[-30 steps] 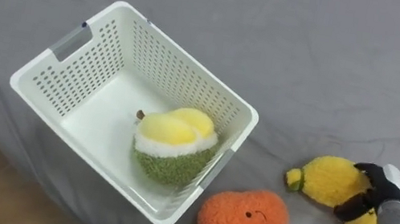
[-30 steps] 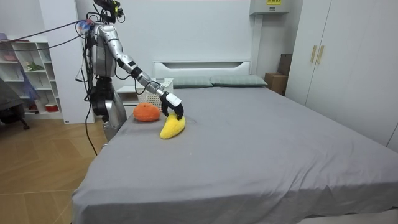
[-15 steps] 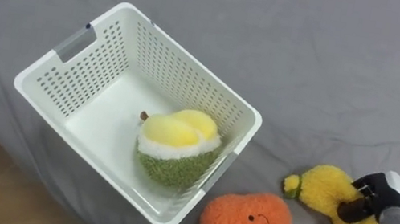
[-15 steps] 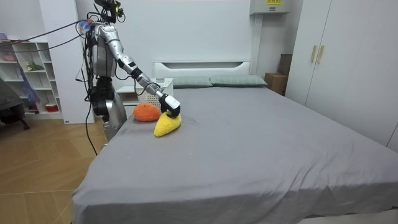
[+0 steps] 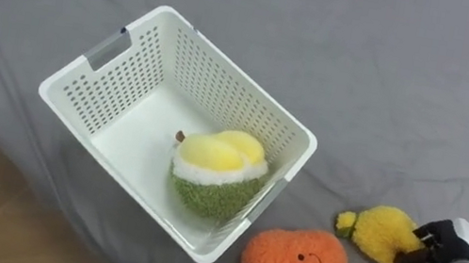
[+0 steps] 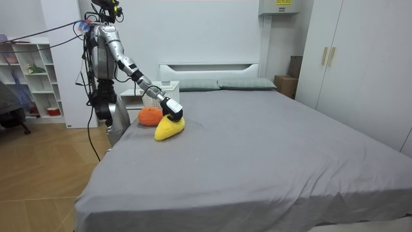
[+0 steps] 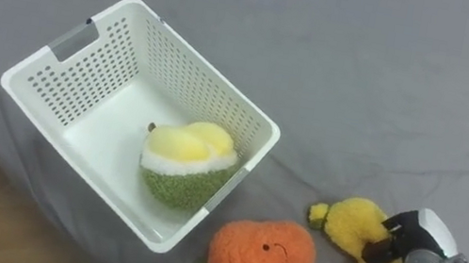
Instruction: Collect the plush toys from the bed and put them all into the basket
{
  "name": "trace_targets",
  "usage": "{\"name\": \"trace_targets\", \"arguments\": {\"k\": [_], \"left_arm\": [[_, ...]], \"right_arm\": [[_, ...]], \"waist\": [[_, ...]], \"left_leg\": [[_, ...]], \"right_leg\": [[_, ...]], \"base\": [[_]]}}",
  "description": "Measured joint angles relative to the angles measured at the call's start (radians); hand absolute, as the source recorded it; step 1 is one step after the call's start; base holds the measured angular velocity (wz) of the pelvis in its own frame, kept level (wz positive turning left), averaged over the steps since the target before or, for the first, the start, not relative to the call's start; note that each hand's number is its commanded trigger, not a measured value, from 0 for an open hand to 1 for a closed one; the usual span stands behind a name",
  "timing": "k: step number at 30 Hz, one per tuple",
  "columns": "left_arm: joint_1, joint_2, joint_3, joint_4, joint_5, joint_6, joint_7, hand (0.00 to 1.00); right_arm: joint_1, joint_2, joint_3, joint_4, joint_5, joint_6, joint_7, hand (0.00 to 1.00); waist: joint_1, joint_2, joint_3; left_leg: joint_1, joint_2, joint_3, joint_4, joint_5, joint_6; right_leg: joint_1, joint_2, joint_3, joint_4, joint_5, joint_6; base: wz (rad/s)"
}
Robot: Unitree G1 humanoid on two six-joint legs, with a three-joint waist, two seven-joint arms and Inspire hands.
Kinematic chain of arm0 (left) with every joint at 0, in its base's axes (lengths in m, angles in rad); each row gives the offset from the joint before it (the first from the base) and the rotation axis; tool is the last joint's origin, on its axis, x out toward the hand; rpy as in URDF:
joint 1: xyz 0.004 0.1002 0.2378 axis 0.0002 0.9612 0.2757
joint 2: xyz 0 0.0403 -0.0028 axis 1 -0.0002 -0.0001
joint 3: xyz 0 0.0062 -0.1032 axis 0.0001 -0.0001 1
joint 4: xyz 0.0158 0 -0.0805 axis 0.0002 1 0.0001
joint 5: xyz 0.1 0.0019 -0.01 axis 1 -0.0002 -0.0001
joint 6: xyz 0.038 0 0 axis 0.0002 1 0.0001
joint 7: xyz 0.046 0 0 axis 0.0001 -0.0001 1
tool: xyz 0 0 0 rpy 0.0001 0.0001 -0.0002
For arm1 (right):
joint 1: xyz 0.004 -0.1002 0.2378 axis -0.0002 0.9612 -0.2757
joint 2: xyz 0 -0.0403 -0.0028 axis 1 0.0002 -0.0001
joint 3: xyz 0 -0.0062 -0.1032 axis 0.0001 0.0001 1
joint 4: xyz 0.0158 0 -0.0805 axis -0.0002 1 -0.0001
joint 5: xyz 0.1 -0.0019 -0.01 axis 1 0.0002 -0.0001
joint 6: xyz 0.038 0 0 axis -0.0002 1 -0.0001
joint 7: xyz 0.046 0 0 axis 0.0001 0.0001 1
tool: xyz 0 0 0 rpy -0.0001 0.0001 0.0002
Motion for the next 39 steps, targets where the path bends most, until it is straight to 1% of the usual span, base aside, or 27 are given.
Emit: {"name": "trace_targets", "arguments": {"k": [3,4,6,8,9,10,11,12,13,14,17,19,22,26,27,29,32,33,36,37,39], "left_arm": [[0.008,0.007,0.001,-0.021,0.0,-0.002,0.0,0.0],[0.007,0.007,0.004,-0.027,0.0,-0.007,0.0,0.0],[0.009,0.007,0.004,-0.032,-0.001,-0.014,0.001,0.0],[0.024,0.006,0.021,-0.058,-0.001,-0.021,0.001,0.0],[0.025,0.005,0.025,-0.059,0.0,-0.021,0.001,0.0],[0.026,0.003,0.033,-0.06,0.001,-0.022,0.001,0.0],[0.029,0.0,0.04,-0.06,0.001,-0.023,0.001,0.0],[0.03,-0.001,0.04,-0.06,0.001,-0.023,0.001,0.0],[0.034,-0.006,0.041,-0.064,0.0,-0.022,0.001,0.0],[0.053,-0.013,0.042,-0.085,0.0,-0.022,0.001,0.0],[0.077,-0.029,0.043,-0.125,-0.004,-0.024,0.001,0.0],[0.077,-0.031,0.044,-0.123,0.0,-0.027,0.001,0.0],[0.081,-0.031,0.044,-0.114,0.0,-0.028,0.013,0.0],[0.087,-0.034,0.044,-0.112,0.003,-0.027,0.032,0.0],[0.089,-0.034,0.046,-0.112,0.007,-0.025,0.032,0.0],[0.094,-0.036,0.07,-0.111,0.017,-0.019,0.031,0.0],[0.097,-0.039,0.08,-0.109,0.018,-0.016,0.031,0.0],[0.098,-0.04,0.08,-0.109,0.018,-0.016,0.031,0.0],[0.094,-0.049,0.083,-0.108,0.018,-0.013,0.031,0.0],[0.094,-0.053,0.085,-0.108,0.018,-0.006,0.03,0.0],[0.095,-0.057,0.089,-0.108,0.02,0.002,0.03,0.0]], "right_arm": [[0.02,0.0,0.0,-0.047,-0.008,0.001,-0.002,1.0],[0.028,0.0,0.0,-0.07,-0.008,0.003,-0.002,1.0],[0.05,-0.001,0.0,-0.132,-0.013,0.007,0.0,1.0],[0.094,-0.002,-0.008,-0.29,-0.03,0.006,0.009,1.0],[0.101,-0.002,-0.01,-0.325,-0.033,0.005,0.014,1.0],[0.122,-0.002,-0.014,-0.394,-0.039,0.0,0.018,1.0],[0.142,-0.002,-0.016,-0.448,-0.042,-0.006,0.025,1.0],[0.153,-0.002,-0.018,-0.472,-0.042,-0.009,0.031,1.0],[0.166,-0.002,-0.02,-0.511,-0.042,-0.012,0.046,1.0],[0.176,-0.001,-0.022,-0.56,-0.045,-0.011,0.062,1.0],[0.21,-0.001,-0.032,-0.707,-0.056,-0.013,0.078,1.0],[0.21,-0.001,-0.037,-0.755,-0.056,-0.013,0.086,1.0],[0.212,0.001,-0.04,-0.827,-0.06,-0.013,0.086,1.0],[0.214,0.002,-0.04,-0.929,-0.064,-0.011,0.087,1.0],[0.214,0.002,-0.04,-0.95,-0.071,-0.01,0.089,1.0],[0.22,0.002,-0.04,-1.044,-0.108,-0.01,0.098,1.0],[0.22,0.003,-0.04,-1.111,-0.109,-0.011,0.104,1.0],[0.22,0.003,-0.04,-1.119,-0.109,-0.01,0.109,1.0],[0.22,0.016,-0.04,-1.144,-0.112,-0.01,0.134,1.0],[0.22,0.025,-0.04,-1.146,-0.116,-0.009,0.142,1.0],[0.22,0.04,-0.04,-1.154,-0.121,0.0,0.153,1.0]], "waist": [[0.0,0.0,-0.0004],[0.0,0.0,-0.0005],[-0.001,-0.001,-0.0016],[-0.014,-0.002,-0.0026],[-0.019,-0.002,-0.0028],[-0.026,0.0,-0.0026],[-0.026,0.002,-0.0033],[-0.026,0.003,-0.0043],[-0.026,0.005,-0.0041],[-0.026,0.008,-0.0046],[-0.029,0.018,-0.0063],[-0.03,0.02,-0.0074],[-0.029,0.02,-0.0073],[-0.026,0.02,-0.0075],[-0.027,0.02,-0.0076],[-0.03,0.02,-0.0077],[-0.03,0.023,-0.0062],[-0.029,0.024,-0.0069],[-0.027,0.025,-0.0068],[-0.026,0.025,-0.0067],[-0.023,0.025,-0.0067]], "left_leg": [[0.017,-0.001,0.002,-0.002,0.0,0.0],[0.022,-0.001,0.003,-0.002,0.0,0.0],[0.035,0.0,0.008,-0.006,0.0,0.001],[0.046,0.001,0.016,-0.02,0.006,0.002],[0.05,0.001,0.018,-0.022,0.006,0.002],[0.063,0.001,0.019,-0.028,0.008,0.002],[0.084,0.001,0.02,-0.035,0.008,0.003],[0.094,0.001,0.021,-0.039,0.008,0.003],[0.118,0.002,0.028,-0.05,0.008,0.004],[0.134,0.002,0.035,-0.058,0.008,0.005],[0.16,0.002,0.048,-0.072,0.01,0.008],[0.173,0.002,0.057,-0.08,0.011,0.01],[0.197,0.002,0.063,-0.086,0.012,0.011],[0.207,0.002,0.07,-0.089,0.012,0.012],[0.207,0.002,0.07,-0.089,0.012,0.012],[0.207,0.003,0.072,-0.089,0.012,0.012],[0.222,0.003,0.071,-0.091,0.011,0.012],[0.224,0.003,0.071,-0.091,0.011,0.012],[0.224,0.002,0.072,-0.09,0.011,0.013],[0.223,0.002,0.072,-0.089,0.011,0.013],[0.223,0.002,0.072,-0.089,0.011,0.013]], "right_leg": [[0.016,-0.001,0.0,0.0,0.0,0.0],[0.02,-0.002,0.002,-0.001,0.0,0.0],[0.028,-0.002,0.012,0.0,0.0,0.0],[0.031,-0.002,0.025,0.0,0.0,0.0],[0.034,-0.003,0.026,-0.001,0.0,0.0],[0.046,-0.004,0.026,-0.003,0.0,0.0],[0.062,-0.004,0.028,-0.003,0.0,0.0],[0.07,-0.004,0.03,-0.003,0.0,0.0],[0.086,-0.005,0.041,-0.004,-0.001,0.001],[0.096,-0.006,0.049,-0.004,-0.002,0.003],[0.114,-0.011,0.052,-0.004,-0.004,0.006],[0.121,-0.014,0.057,-0.002,-0.005,0.008],[0.135,-0.01,0.08,-0.002,-0.005,0.008],[0.139,-0.01,0.093,-0.002,-0.005,0.009],[0.139,-0.01,0.094,-0.002,-0.005,0.009],[0.139,-0.008,0.098,-0.003,-0.005,0.009],[0.153,-0.008,0.098,-0.003,-0.005,0.009],[0.154,-0.008,0.099,-0.003,-0.005,0.009],[0.155,-0.009,0.103,-0.002,-0.005,0.009],[0.154,-0.009,0.104,-0.002,-0.005,0.009],[0.154,-0.008,0.106,-0.002,-0.005,0.009]], "base": [[0.0],[-0.05],[-0.1],[-0.12],[-0.06],[0.0],[0.0],[-0.07],[-0.15],[-0.17],[-0.14],[-0.12],[-0.12],[-0.07],[-0.06],[0.0],[0.0],[0.0],[0.0],[0.0],[0.0]]}}
